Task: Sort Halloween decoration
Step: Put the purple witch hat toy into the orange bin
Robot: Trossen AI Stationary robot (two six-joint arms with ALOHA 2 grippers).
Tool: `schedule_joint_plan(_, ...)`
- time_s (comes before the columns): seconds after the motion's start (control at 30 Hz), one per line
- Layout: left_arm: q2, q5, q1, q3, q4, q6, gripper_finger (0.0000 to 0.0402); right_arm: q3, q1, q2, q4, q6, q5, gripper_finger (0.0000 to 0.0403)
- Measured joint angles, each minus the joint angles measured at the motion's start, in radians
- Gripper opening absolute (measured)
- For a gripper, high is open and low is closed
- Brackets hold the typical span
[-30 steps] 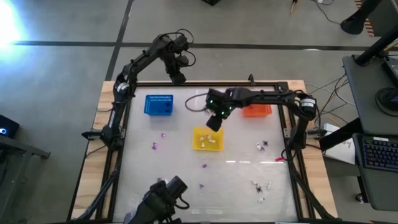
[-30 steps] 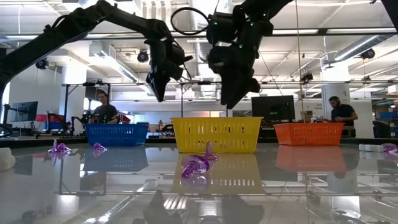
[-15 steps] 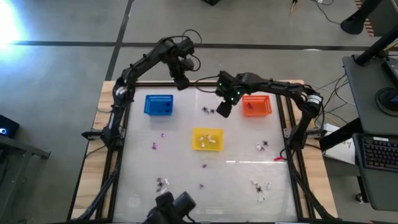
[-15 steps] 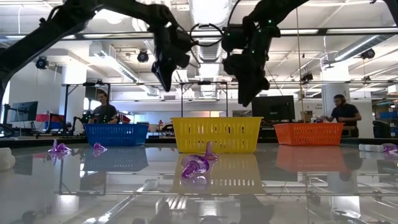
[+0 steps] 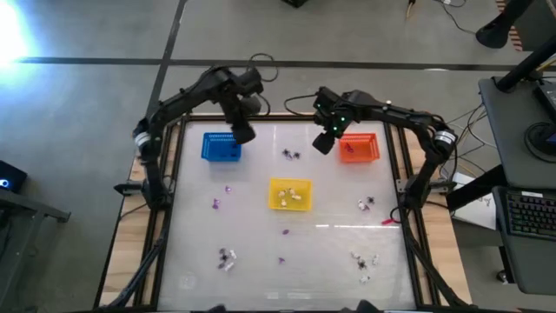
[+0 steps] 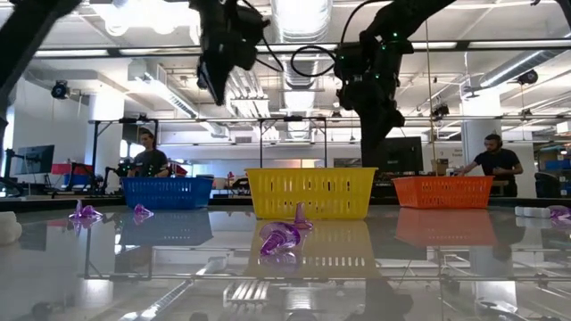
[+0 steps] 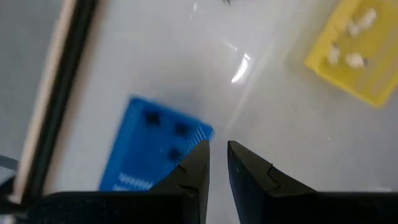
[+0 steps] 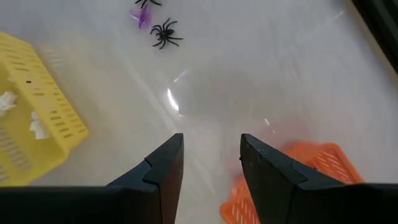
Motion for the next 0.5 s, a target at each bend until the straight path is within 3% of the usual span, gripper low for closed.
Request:
schedule_joint_plan(0.23, -0.203, 0.001, -0.110, -0.298, 0.001, -0.035, 0.0040, 0.000, 0.000, -0.003, -0.004, 0.071, -0.001, 0.0151)
schedule_joint_plan(0.5, -0.372, 0.002, -0.309, -0.562, 0.057, -0.080, 0.0040, 0.000, 0.000, -0.003, -0.005, 0.151, 0.000, 0.0151)
